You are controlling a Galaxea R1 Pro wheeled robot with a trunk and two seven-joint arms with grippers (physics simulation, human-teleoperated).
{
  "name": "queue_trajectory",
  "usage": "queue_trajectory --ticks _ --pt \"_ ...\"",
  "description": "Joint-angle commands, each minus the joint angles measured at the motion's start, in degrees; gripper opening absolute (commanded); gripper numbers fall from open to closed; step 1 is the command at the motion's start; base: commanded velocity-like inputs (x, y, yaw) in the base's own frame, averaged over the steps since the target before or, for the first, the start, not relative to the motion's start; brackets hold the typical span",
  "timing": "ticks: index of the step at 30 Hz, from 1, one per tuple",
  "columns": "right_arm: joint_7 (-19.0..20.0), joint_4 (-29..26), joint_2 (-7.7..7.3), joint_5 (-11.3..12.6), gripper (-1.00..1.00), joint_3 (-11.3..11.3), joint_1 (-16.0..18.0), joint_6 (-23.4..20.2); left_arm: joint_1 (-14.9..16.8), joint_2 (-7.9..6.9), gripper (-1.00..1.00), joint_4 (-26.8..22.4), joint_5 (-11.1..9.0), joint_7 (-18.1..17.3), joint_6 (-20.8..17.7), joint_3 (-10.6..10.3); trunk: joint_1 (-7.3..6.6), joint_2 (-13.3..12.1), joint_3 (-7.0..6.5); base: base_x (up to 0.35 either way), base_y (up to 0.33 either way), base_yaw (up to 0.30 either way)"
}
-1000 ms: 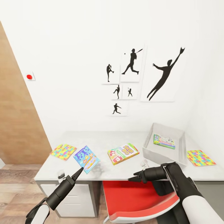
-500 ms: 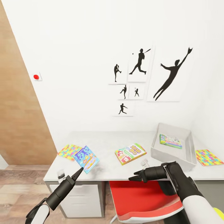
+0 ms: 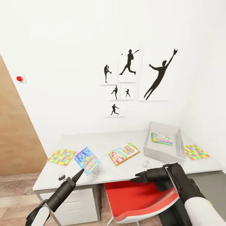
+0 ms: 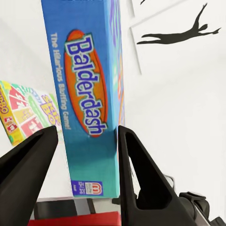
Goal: Put all the toys in the child's room - the three board games (two on the bed and one on the table), the two jigsaw puzzles on the table, and the tennis ball on the table - inside the toy box on the table in the child's room.
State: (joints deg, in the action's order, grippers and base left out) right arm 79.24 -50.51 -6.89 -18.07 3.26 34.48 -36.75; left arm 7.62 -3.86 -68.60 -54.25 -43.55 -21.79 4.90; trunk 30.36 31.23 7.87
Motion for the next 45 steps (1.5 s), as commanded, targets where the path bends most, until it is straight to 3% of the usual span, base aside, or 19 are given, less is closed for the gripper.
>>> queue_trajectory --ticks 1,10,26,37,45 --pt "0.47 -0.07 0.05 -0.5 1.0 0.17 0.06 -0.59 0.01 -0.01 -1.0 -0.16 -0.51 -0.07 -0.53 0.02 0.02 0.1 0.11 0.0 0.006 -0.223" --pt "0.47 -1.19 -0.11 -0.41 1.0 0.45 -0.46 -0.69 -0.13 -0.01 -1.0 -1.15 -0.46 -0.15 -0.51 0.04 0.02 0.1 0.11 0.015 0.013 -0.041" --pt "0.49 -1.97 -0.21 -0.34 1.0 3.97 -0.81 0.04 -0.4 0.17 -1.0 -2.42 -0.34 -0.16 0.31 -1.2 0.02 0.1 0.11 0.1 0.071 -0.001" --pt "0.65 -12.2 -0.3 1.36 1.0 4.2 -5.25 -3.38 -0.41 0.23 -1.0 -3.41 -0.33 0.12 0.35 -1.6 0.02 0.1 0.1 0.004 0.003 0.0" --pt "0.65 -15.3 -0.5 2.05 1.0 4.21 -6.79 -4.42 -0.41 0.19 -1.0 -3.52 -0.33 0.14 0.3 -1.61 0.02 0.1 0.08 0.0 0.0 0.0"
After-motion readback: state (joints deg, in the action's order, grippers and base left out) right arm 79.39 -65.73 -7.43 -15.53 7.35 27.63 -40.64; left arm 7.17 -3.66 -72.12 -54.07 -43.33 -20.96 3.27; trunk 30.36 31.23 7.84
